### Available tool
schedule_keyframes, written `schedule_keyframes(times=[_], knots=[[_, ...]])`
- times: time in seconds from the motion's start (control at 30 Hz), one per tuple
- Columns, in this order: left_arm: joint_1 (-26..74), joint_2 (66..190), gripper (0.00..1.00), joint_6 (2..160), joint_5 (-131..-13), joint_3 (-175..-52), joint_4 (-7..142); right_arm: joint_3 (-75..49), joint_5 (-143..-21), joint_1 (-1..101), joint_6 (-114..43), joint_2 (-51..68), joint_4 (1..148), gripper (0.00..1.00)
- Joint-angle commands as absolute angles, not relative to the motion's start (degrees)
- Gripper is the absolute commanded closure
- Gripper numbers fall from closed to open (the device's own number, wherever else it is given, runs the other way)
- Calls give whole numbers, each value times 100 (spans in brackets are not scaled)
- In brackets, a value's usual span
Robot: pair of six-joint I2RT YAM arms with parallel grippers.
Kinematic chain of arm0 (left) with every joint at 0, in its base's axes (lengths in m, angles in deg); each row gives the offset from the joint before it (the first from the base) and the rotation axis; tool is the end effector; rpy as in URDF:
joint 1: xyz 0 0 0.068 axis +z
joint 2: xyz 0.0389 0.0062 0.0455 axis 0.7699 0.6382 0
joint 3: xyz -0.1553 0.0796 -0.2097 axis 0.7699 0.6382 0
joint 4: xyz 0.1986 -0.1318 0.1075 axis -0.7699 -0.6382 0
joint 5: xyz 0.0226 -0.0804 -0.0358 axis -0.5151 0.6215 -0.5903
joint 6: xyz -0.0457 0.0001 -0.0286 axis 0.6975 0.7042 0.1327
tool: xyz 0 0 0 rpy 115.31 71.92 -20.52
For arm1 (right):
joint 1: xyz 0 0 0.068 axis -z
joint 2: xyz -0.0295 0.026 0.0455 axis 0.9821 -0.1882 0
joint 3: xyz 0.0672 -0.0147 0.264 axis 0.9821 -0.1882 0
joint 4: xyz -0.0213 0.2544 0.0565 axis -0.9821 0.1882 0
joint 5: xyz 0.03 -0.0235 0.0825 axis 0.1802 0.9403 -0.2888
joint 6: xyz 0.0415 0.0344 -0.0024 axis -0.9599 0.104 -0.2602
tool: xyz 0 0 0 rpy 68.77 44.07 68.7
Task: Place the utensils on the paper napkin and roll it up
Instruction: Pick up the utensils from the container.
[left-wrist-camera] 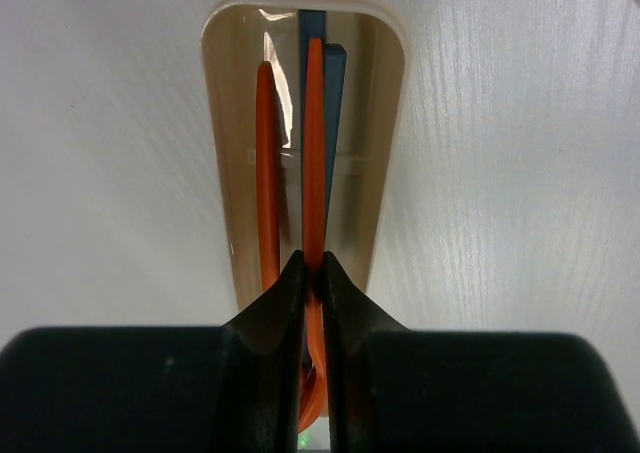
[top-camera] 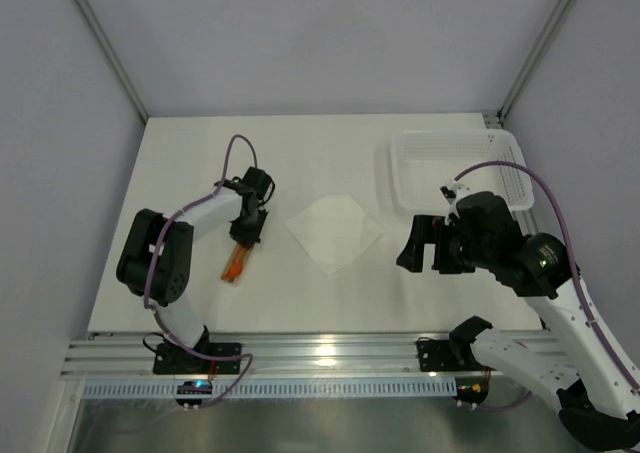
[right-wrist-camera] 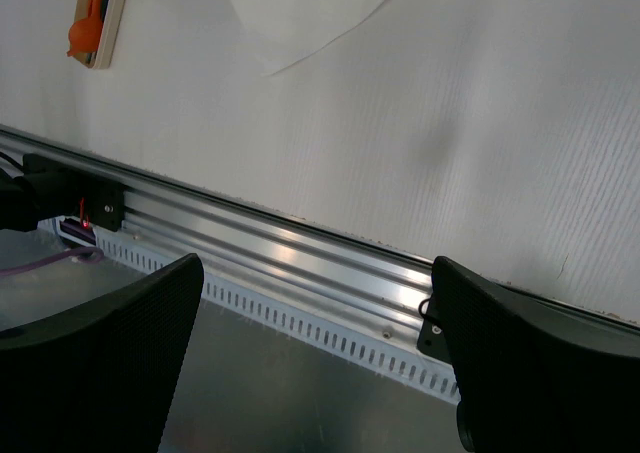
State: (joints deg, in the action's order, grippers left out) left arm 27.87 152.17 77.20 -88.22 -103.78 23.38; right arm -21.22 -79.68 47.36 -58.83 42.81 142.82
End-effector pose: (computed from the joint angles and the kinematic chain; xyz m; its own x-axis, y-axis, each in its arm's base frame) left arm 0.2948 -0.1168 0.1674 -0.9443 0.2543 -0.2089 0.2367 0.9658 0.1054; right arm 0.1004 0.0663 0.3676 -0.8369 0.0695 -0.5429 -0.1829 0.8994 0.3971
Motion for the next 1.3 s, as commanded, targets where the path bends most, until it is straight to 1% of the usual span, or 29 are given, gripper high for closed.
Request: schedule_keyframes(times=[0.0, 0.4, 0.87, 1.07, 1.27], knots=[[2793, 14954, 100, 7762, -8713, -10458, 2197, -2087, -7906, 4690, -5926, 4356, 14266, 1], [2793, 14814, 100, 7902, -8766, -10502, 2161, -2122, -7915, 4699, -5900, 4374, 14275, 1], [2785, 14524, 100, 7999, -9126, -10748, 1546, -2210, -7986, 4699, -5882, 4400, 14187, 1], [2758, 14444, 100, 7964, -9030, -11160, 1257, -2192, -7968, 4699, -5856, 4400, 14222, 1], [2232, 14426, 100, 7438, -8617, -11915, 1010, -1964, -7933, 4699, -5821, 4330, 14284, 0]])
